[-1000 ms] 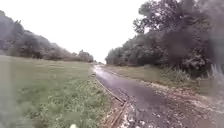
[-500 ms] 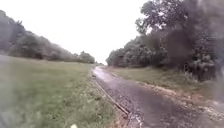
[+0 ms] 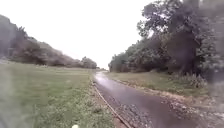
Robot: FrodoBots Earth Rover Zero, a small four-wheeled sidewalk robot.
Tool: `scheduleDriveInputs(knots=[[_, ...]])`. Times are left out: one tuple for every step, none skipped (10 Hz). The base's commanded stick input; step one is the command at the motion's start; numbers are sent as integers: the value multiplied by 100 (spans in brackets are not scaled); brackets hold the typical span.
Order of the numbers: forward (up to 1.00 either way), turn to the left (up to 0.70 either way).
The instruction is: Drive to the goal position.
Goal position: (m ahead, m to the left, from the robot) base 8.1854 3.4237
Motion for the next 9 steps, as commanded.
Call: scheduleDriveInputs(knots=[[70, 0], [70, 0], [70, 0], [70, 0], [70, 0], [70, 0], [70, 0], [70, 0], [70, 0]])
